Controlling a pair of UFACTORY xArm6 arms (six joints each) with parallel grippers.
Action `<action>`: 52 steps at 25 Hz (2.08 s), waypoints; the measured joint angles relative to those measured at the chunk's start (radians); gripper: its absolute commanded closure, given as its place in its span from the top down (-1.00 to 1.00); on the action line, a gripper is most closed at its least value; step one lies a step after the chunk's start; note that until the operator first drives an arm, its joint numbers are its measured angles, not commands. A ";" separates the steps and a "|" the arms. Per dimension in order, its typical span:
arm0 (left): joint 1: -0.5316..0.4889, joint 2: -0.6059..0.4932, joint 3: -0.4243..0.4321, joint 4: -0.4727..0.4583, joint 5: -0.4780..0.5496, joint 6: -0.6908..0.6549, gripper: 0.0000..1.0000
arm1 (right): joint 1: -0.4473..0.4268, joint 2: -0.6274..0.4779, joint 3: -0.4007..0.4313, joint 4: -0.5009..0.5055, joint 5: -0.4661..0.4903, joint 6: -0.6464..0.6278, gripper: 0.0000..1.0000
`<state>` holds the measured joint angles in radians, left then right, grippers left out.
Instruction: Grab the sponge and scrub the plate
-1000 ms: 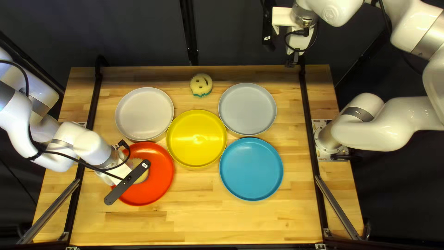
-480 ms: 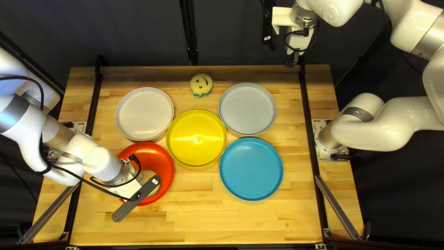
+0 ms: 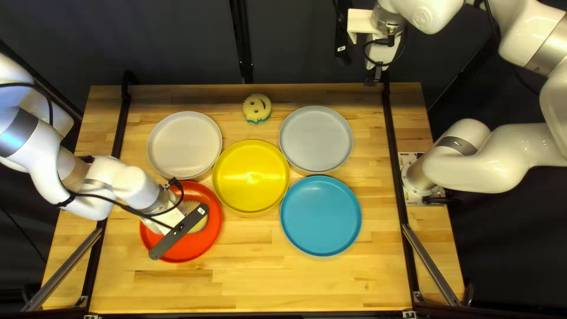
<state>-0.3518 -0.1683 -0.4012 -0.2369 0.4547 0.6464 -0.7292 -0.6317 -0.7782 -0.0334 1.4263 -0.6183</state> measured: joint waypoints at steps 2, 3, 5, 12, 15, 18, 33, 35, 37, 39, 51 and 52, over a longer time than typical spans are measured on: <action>0.005 0.005 -0.015 0.009 0.011 0.000 -1.00 | 0.000 0.000 0.000 0.000 0.000 0.000 1.00; 0.001 0.007 -0.020 0.015 0.015 -0.006 -1.00 | 0.000 0.000 0.000 0.000 0.000 0.000 1.00; -0.016 0.009 -0.024 0.024 0.019 -0.027 -1.00 | 0.000 0.000 0.000 0.000 0.000 0.000 1.00; -0.139 0.002 0.006 0.045 -0.003 -0.159 -1.00 | 0.000 0.000 0.000 0.000 0.000 0.000 1.00; -0.174 0.007 0.025 0.037 -0.024 -0.190 -1.00 | 0.000 0.000 0.000 0.000 0.000 0.000 1.00; -0.167 -0.009 0.049 0.025 -0.031 -0.182 -1.00 | 0.000 0.000 0.000 0.000 0.000 0.000 1.00; 0.052 -0.257 -0.029 0.196 0.304 -0.170 -1.00 | 0.000 0.000 0.000 0.000 0.000 0.000 1.00; 0.098 -0.313 -0.026 0.210 0.358 -0.147 -1.00 | 0.000 0.000 0.000 0.000 0.000 0.000 1.00; 0.148 -0.363 -0.011 0.221 0.402 -0.119 -1.00 | 0.000 0.000 0.000 0.000 0.000 0.000 1.00; 0.199 -0.400 0.007 0.227 0.426 -0.082 -1.00 | 0.000 0.000 0.000 0.000 0.000 0.000 1.00; 0.405 -0.443 0.067 0.207 0.436 0.125 -1.00 | 0.000 0.000 0.000 0.000 0.000 0.000 1.00; 0.406 -0.443 0.067 0.207 0.436 0.126 -1.00 | 0.000 0.000 0.000 0.000 0.000 0.000 1.00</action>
<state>0.0537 -0.6108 -0.3342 -0.0301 0.8910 0.7719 -0.7292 -0.6317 -0.7782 -0.0334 1.4263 -0.6183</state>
